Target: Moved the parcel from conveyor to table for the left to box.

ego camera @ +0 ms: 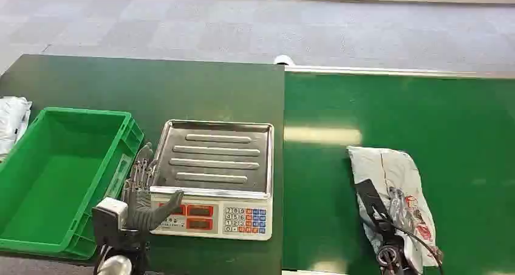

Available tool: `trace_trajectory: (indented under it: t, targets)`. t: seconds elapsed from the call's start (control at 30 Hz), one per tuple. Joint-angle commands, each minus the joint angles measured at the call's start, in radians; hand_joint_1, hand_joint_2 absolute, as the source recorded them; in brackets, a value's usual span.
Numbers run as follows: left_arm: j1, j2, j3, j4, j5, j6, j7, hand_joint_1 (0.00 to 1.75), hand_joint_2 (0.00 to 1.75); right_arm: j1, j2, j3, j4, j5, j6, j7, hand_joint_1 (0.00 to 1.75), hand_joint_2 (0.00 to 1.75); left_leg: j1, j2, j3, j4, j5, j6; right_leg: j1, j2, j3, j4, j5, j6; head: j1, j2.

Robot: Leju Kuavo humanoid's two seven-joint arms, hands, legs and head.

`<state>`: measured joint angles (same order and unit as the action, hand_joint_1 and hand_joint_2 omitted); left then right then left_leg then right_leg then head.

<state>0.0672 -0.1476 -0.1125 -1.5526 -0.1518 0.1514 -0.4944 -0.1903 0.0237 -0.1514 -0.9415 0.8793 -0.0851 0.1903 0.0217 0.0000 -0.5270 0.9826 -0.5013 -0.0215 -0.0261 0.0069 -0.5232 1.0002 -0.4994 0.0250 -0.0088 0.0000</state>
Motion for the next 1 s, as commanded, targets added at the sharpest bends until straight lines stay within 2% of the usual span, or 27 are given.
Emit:
trace_trajectory:
  t: [0.03, 0.1, 0.17, 0.2, 0.23, 0.27, 0.43, 0.47, 0.6, 0.67, 0.7, 0.8, 0.9, 1.0]
  targets:
    - [-0.012, 0.016, -0.002, 0.036, 0.008, 0.012, 0.009, 0.00, 1.75, -0.001, 0.016, -0.007, -0.029, -0.033, -0.040, -0.030, 1.73, 1.75, 0.000, 0.000, 0.000, -0.001, 0.001, 0.001, 0.000, -0.001, -0.001, -0.001, 0.001, -0.002, 0.000, 0.000]
    - [-0.018, 0.013, 0.001, 0.037, 0.010, 0.013, 0.012, 0.00, 1.75, 0.006, 0.020, 0.003, -0.077, -0.067, -0.018, -0.047, 1.75, 1.75, 0.000, 0.000, -0.002, -0.001, 0.002, 0.001, 0.000, -0.001, -0.002, 0.000, 0.002, -0.002, 0.000, 0.000]
    - [-0.019, 0.011, 0.004, 0.037, 0.013, 0.009, 0.013, 0.00, 1.75, 0.005, 0.026, 0.006, -0.107, -0.087, -0.030, -0.068, 1.75, 1.75, 0.000, 0.000, 0.000, 0.000, 0.001, 0.001, 0.000, 0.000, -0.001, 0.000, 0.001, -0.002, 0.000, 0.000]
    - [-0.022, 0.011, 0.004, 0.039, 0.014, 0.006, 0.011, 0.00, 1.75, -0.001, 0.028, 0.008, -0.126, -0.100, -0.047, -0.090, 1.75, 1.75, 0.000, 0.000, -0.004, -0.001, 0.003, 0.002, 0.001, -0.001, -0.005, 0.000, 0.003, -0.004, 0.000, 0.000]
    - [-0.026, 0.011, 0.005, 0.043, 0.016, 0.002, 0.009, 0.00, 1.75, -0.008, 0.028, 0.010, -0.137, -0.112, -0.049, -0.098, 1.75, 1.75, 0.000, 0.001, -0.001, 0.000, 0.001, 0.001, 0.000, 0.001, -0.002, 0.001, 0.001, -0.002, 0.000, 0.000]
    - [-0.034, 0.007, 0.006, 0.049, 0.016, -0.004, 0.005, 0.00, 1.75, -0.019, 0.031, 0.014, -0.164, -0.140, -0.066, -0.143, 1.75, 1.75, 0.000, 0.002, -0.003, -0.001, 0.002, 0.001, 0.000, 0.001, -0.004, 0.000, 0.003, -0.003, 0.000, 0.000]
    - [-0.072, -0.014, 0.009, 0.066, 0.016, -0.013, -0.008, 0.00, 1.75, -0.088, 0.032, 0.071, -0.237, -0.221, -0.127, -0.242, 1.75, 1.75, -0.001, 0.003, -0.006, 0.001, 0.003, 0.002, 0.000, 0.002, -0.008, 0.002, 0.004, -0.003, 0.000, 0.000]
    - [-0.081, -0.020, 0.011, 0.060, 0.016, -0.011, -0.007, 0.00, 1.75, -0.100, 0.039, 0.085, -0.261, -0.232, -0.150, -0.269, 1.75, 1.75, -0.001, 0.002, -0.004, 0.001, 0.001, 0.001, 0.000, 0.002, -0.005, 0.002, 0.002, -0.002, 0.000, 0.000]
    - [-0.088, -0.022, 0.015, 0.045, 0.022, -0.010, -0.011, 0.00, 1.75, -0.135, 0.042, 0.177, -0.314, -0.233, -0.183, -0.364, 1.75, 1.75, -0.001, 0.004, -0.006, 0.002, 0.002, 0.002, 0.000, 0.003, -0.008, 0.003, 0.003, -0.003, 0.000, 0.000]
    - [-0.096, -0.021, 0.017, 0.048, 0.025, -0.011, -0.021, 0.00, 1.75, -0.155, 0.036, 0.253, -0.334, -0.216, -0.157, -0.417, 1.75, 1.75, -0.001, 0.003, -0.003, 0.001, 0.001, 0.001, 0.000, 0.003, -0.004, 0.002, 0.002, -0.002, 0.000, 0.000]
    - [-0.105, -0.021, 0.018, 0.055, 0.028, -0.013, -0.025, 0.00, 1.75, -0.174, 0.043, 0.300, -0.342, -0.205, -0.140, -0.438, 1.75, 1.75, -0.001, 0.005, -0.007, 0.000, 0.003, 0.002, 0.000, 0.004, -0.009, 0.002, 0.005, -0.004, 0.000, 0.000]
    - [-0.137, -0.023, 0.022, 0.087, 0.031, -0.011, -0.038, 0.00, 1.75, -0.240, 0.076, 0.404, -0.313, -0.149, -0.121, -0.429, 1.75, 1.75, -0.001, 0.006, -0.005, 0.001, 0.002, 0.001, 0.000, 0.005, -0.008, 0.003, 0.004, -0.003, 0.000, 0.000]
    - [-0.145, -0.022, 0.023, 0.093, 0.032, -0.010, -0.037, 0.00, 1.75, -0.252, 0.086, 0.417, -0.305, -0.141, -0.122, -0.413, 1.75, 1.75, 0.000, 0.007, -0.005, 0.000, 0.002, 0.001, 0.000, 0.006, -0.008, 0.003, 0.004, -0.003, 0.000, 0.000]
    - [-0.143, -0.022, 0.023, 0.093, 0.032, -0.009, -0.038, 0.00, 1.75, -0.245, 0.073, 0.417, -0.305, -0.145, -0.124, -0.414, 1.75, 1.75, 0.000, 0.001, -0.005, 0.000, 0.004, 0.001, 0.001, 0.001, -0.006, 0.001, 0.003, -0.003, 0.000, 0.000]
